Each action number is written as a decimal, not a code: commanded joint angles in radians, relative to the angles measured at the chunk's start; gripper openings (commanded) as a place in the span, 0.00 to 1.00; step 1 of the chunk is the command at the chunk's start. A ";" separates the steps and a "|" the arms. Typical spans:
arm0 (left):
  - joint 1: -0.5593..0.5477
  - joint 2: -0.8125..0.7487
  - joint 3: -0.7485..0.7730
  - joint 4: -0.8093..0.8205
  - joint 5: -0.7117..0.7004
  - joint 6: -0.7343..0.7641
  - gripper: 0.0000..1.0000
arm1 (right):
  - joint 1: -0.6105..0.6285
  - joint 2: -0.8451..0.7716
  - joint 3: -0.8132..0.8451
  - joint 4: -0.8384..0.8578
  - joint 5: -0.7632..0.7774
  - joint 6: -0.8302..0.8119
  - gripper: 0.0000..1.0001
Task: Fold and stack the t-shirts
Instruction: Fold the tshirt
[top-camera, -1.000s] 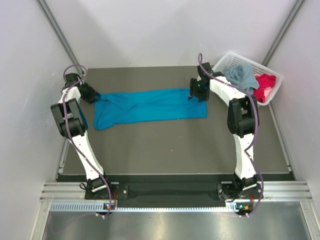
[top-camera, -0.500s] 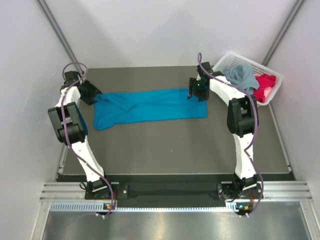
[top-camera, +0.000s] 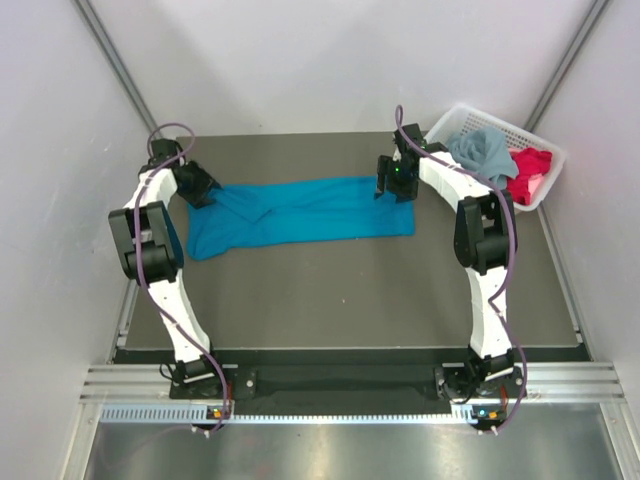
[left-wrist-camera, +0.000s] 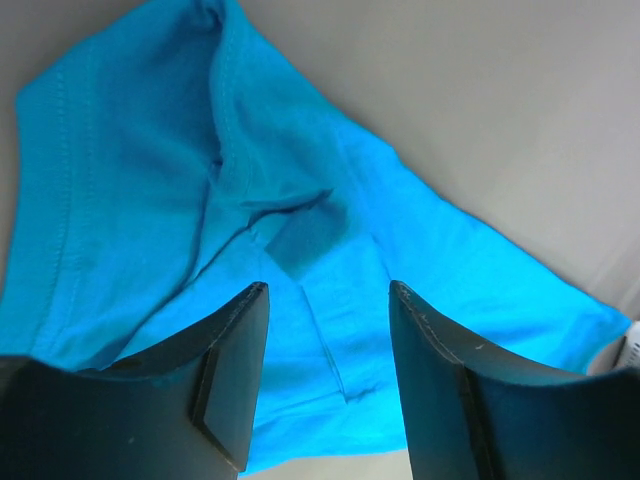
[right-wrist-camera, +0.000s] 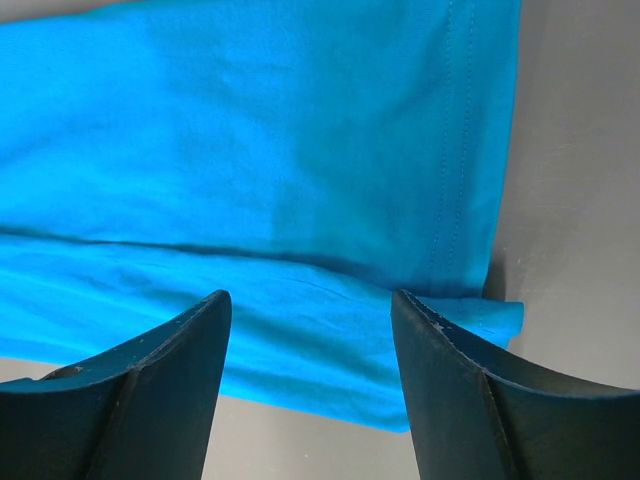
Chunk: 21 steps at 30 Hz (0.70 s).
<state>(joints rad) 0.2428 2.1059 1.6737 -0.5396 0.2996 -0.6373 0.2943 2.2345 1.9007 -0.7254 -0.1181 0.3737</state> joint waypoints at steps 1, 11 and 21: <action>-0.020 0.032 0.061 -0.033 -0.025 -0.012 0.56 | 0.005 -0.012 0.040 0.018 -0.003 -0.015 0.66; -0.045 0.101 0.123 -0.017 -0.021 -0.004 0.34 | 0.002 -0.018 0.031 0.015 -0.011 -0.016 0.66; -0.066 0.081 0.110 0.038 0.030 -0.050 0.30 | 0.000 -0.019 0.014 0.021 -0.025 -0.012 0.66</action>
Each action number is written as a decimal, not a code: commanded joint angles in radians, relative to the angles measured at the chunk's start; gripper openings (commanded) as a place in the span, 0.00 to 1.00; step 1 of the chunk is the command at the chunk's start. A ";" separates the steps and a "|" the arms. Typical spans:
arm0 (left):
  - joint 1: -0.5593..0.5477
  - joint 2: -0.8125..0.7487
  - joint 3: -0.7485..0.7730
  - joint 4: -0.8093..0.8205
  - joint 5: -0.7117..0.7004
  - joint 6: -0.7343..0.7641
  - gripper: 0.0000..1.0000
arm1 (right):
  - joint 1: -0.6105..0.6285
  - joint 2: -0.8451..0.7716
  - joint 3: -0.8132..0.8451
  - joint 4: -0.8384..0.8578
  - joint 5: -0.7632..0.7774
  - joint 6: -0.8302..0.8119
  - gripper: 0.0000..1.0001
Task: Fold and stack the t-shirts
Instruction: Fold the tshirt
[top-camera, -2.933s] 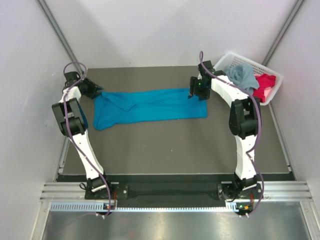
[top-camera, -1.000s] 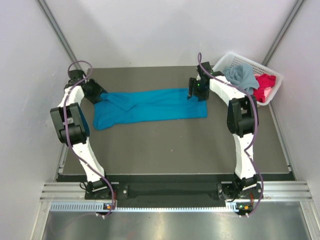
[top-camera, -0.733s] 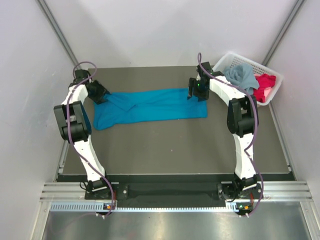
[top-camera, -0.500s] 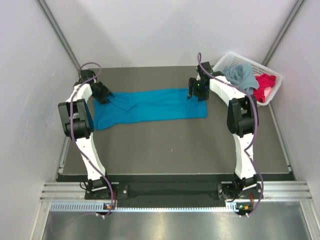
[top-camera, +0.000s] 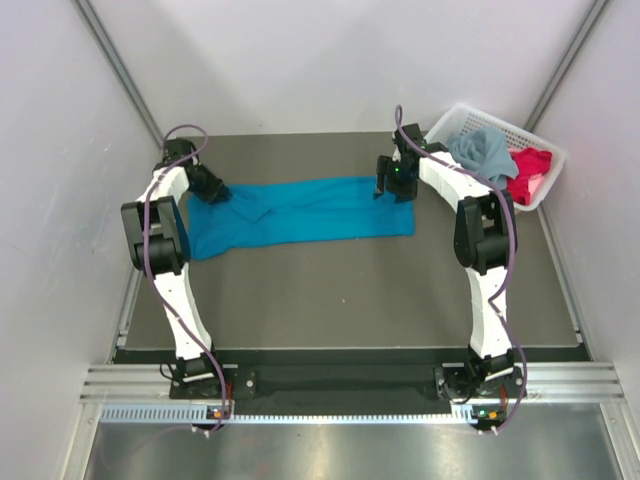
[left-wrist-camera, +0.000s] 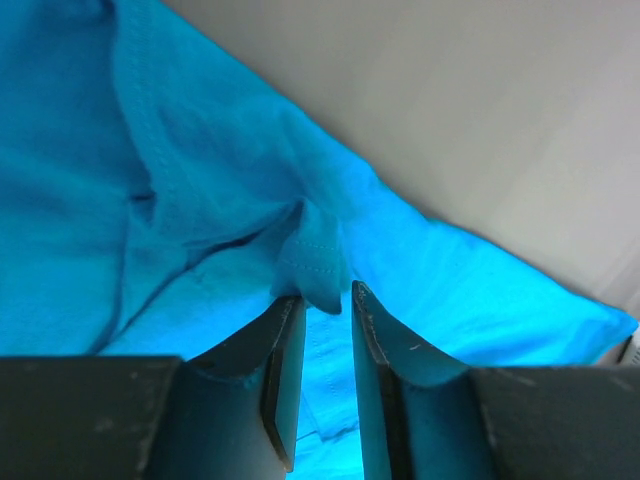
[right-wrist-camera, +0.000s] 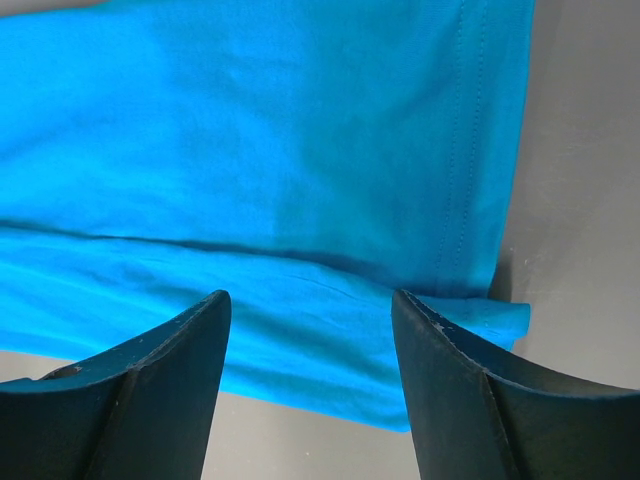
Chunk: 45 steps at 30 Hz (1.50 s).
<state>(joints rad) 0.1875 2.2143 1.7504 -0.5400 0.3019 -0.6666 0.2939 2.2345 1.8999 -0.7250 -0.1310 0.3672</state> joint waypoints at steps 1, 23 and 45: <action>-0.011 -0.022 0.038 0.034 0.028 -0.021 0.30 | 0.001 -0.019 0.016 0.021 -0.012 -0.005 0.66; 0.020 -0.067 0.024 -0.104 -0.156 0.079 0.12 | 0.008 -0.027 0.008 0.024 -0.019 -0.002 0.66; 0.044 -0.349 -0.230 -0.123 -0.144 0.024 0.62 | 0.007 -0.108 -0.024 -0.059 0.151 -0.053 0.71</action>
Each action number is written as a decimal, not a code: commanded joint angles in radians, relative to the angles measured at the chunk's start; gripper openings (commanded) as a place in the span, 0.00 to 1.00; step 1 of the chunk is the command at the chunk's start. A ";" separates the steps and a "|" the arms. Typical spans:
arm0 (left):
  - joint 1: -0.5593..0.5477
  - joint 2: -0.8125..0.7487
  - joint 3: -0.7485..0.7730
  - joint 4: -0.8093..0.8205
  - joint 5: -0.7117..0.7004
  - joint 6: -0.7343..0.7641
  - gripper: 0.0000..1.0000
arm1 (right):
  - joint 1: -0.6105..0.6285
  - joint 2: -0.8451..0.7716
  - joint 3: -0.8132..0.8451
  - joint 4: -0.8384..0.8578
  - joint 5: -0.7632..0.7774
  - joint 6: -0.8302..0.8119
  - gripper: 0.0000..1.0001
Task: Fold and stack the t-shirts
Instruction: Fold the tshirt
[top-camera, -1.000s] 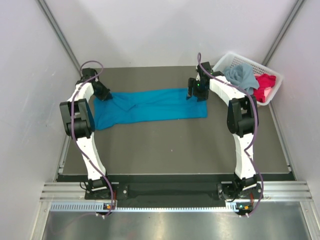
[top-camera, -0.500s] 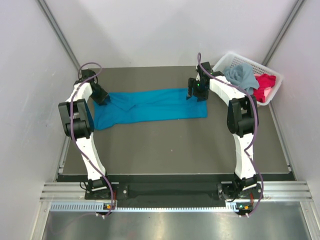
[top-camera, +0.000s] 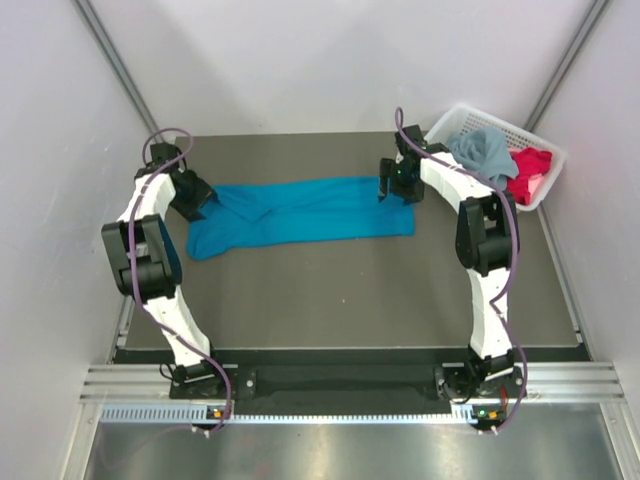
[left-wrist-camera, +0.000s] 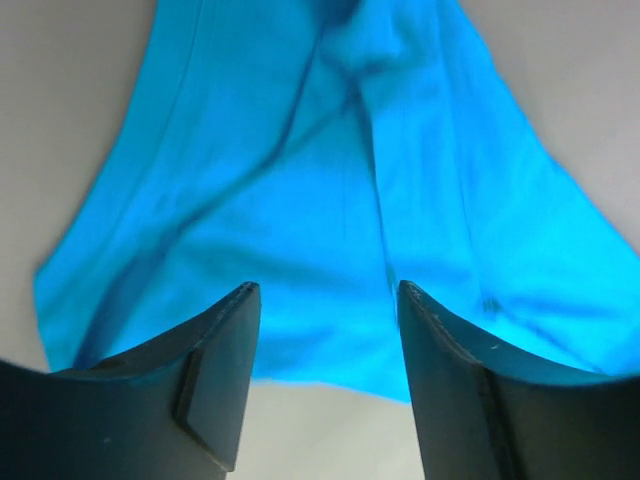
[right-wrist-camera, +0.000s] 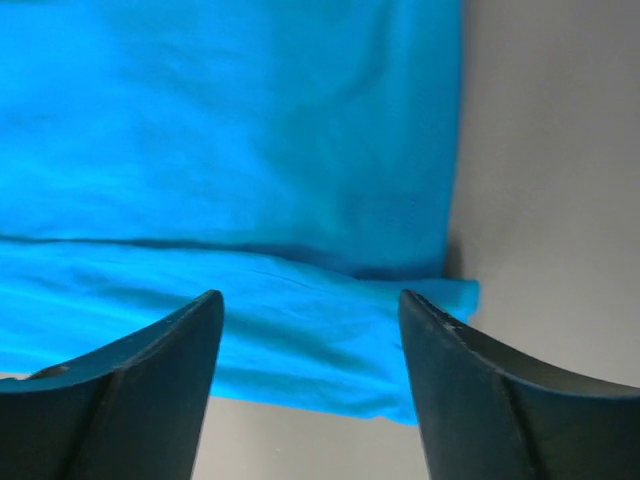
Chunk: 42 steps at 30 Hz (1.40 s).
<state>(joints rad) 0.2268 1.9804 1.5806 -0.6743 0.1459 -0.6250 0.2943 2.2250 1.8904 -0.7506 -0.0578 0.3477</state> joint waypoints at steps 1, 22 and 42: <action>0.008 -0.132 -0.082 0.006 0.011 -0.021 0.63 | 0.006 -0.132 -0.036 -0.035 0.085 -0.039 0.73; 0.158 -0.341 -0.544 0.127 0.073 -0.139 0.70 | -0.110 -0.383 -0.620 0.258 -0.134 0.079 0.80; 0.198 -0.218 -0.579 0.179 0.055 -0.131 0.65 | -0.115 -0.297 -0.622 0.324 -0.125 0.152 0.59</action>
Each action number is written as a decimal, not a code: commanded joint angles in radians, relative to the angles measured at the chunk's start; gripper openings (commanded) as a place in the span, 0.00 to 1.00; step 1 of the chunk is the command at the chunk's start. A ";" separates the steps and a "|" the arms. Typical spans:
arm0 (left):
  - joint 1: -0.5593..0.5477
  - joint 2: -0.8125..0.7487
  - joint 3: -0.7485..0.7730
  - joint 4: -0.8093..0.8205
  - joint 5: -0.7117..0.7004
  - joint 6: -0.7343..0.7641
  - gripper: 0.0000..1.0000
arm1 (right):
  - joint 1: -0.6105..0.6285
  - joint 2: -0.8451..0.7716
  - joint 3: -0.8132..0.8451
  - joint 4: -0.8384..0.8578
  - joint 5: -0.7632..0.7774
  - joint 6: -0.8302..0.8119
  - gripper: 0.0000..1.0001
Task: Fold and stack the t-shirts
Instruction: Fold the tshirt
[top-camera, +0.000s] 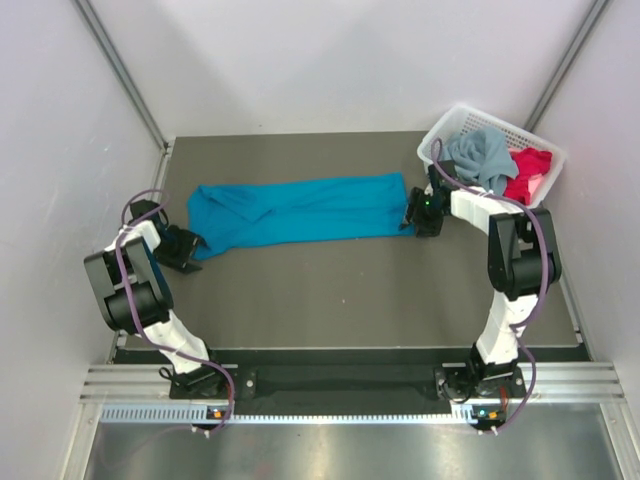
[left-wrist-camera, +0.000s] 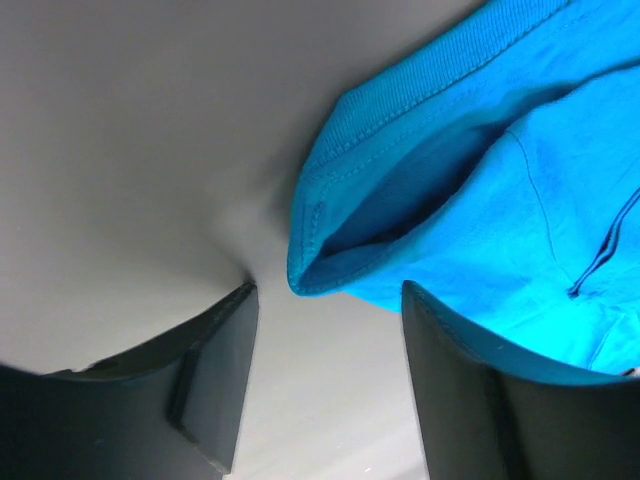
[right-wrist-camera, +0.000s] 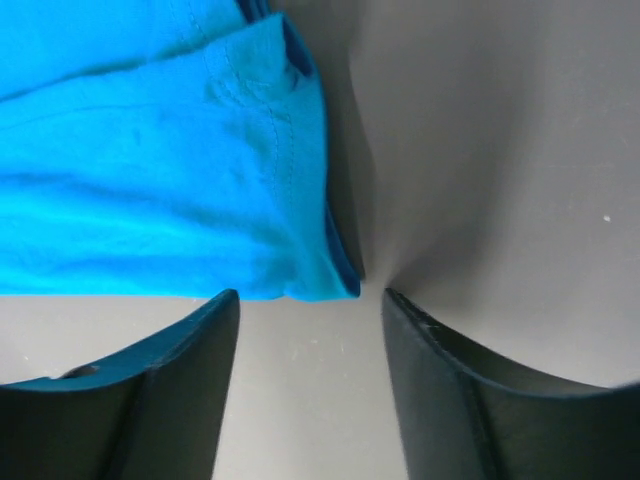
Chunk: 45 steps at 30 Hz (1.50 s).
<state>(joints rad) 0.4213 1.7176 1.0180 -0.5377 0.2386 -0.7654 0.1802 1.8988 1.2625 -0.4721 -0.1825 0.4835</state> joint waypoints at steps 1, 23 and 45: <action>0.004 0.048 -0.013 0.044 -0.041 0.011 0.61 | 0.001 0.035 0.008 0.050 -0.003 0.017 0.54; -0.004 0.350 0.368 0.093 -0.094 0.149 0.00 | 0.106 -0.141 -0.190 -0.048 -0.048 -0.135 0.00; -0.056 0.021 0.317 -0.116 -0.187 0.209 0.78 | 0.582 -0.440 -0.218 -0.042 -0.011 -0.154 0.64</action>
<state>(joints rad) 0.3626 1.9228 1.3964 -0.5938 0.0872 -0.5724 0.8047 1.5509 0.9771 -0.5091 -0.2634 0.3550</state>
